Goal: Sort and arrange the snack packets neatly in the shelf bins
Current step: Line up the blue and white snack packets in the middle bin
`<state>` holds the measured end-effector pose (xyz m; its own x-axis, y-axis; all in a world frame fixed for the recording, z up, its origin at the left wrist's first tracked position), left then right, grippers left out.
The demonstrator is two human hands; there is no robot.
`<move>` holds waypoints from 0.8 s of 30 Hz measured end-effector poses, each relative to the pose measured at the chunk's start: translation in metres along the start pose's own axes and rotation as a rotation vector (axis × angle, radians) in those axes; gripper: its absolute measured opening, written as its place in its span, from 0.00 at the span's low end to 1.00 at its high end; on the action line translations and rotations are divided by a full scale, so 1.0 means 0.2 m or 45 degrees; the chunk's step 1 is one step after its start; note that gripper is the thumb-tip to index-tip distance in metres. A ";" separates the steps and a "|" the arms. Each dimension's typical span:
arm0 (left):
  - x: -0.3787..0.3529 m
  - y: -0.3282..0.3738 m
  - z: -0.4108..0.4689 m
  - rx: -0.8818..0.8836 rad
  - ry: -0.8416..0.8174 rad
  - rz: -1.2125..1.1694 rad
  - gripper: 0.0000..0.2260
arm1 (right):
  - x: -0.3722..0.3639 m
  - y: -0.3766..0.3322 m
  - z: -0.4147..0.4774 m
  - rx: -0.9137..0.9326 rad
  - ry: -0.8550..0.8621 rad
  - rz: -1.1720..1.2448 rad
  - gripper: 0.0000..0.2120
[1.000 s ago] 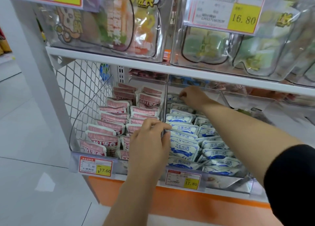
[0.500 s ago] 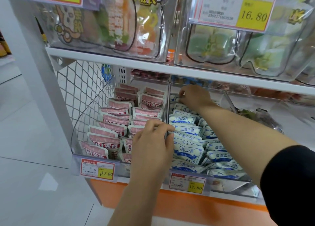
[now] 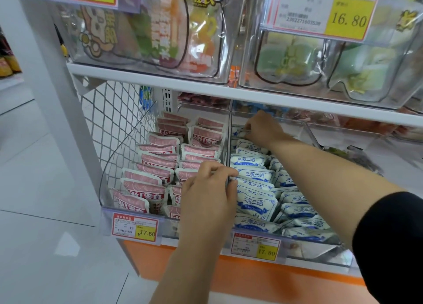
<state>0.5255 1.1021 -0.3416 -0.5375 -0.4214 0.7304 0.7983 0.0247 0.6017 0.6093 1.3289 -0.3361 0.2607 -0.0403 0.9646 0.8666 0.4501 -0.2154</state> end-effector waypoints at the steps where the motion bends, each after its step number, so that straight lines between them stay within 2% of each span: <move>1: 0.00 0.00 0.00 0.007 -0.012 0.008 0.09 | 0.00 0.01 0.01 -0.036 -0.009 -0.015 0.08; 6: 0.00 0.00 0.00 0.036 -0.028 0.020 0.09 | 0.02 -0.04 -0.01 0.000 0.032 -0.060 0.06; 10: 0.00 -0.01 0.00 0.030 -0.038 0.043 0.09 | 0.03 -0.06 -0.06 0.067 0.159 0.145 0.07; 14: 0.00 -0.01 0.00 0.034 -0.014 0.036 0.10 | 0.02 -0.04 -0.07 0.040 0.227 0.270 0.07; 16: 0.00 -0.01 0.00 0.032 -0.011 0.038 0.09 | 0.00 -0.05 -0.07 0.028 0.148 0.299 0.08; 18: -0.01 0.00 0.00 0.027 -0.006 0.045 0.09 | -0.04 -0.06 -0.06 0.032 -0.024 0.334 0.08; 21: -0.01 -0.01 0.00 0.023 0.001 0.018 0.09 | -0.05 -0.09 -0.06 0.097 -0.291 0.309 0.14; 24: -0.01 0.00 0.01 0.016 -0.006 0.011 0.08 | 0.04 -0.11 -0.12 0.146 -0.223 0.390 0.15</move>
<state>0.5254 1.1040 -0.3425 -0.5320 -0.4170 0.7370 0.7994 0.0398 0.5995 0.6022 1.2981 -0.3265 0.4155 0.2606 0.8715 0.7035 0.5152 -0.4895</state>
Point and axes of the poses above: each hand's wrist, its own z-axis towards the middle knuckle, its own x-axis out of the back of the hand, y = z × x, the point moved 7 cm from there along z, towards the middle knuckle, and after that the axes turned 8 degrees about z, right-handed, at the moved point
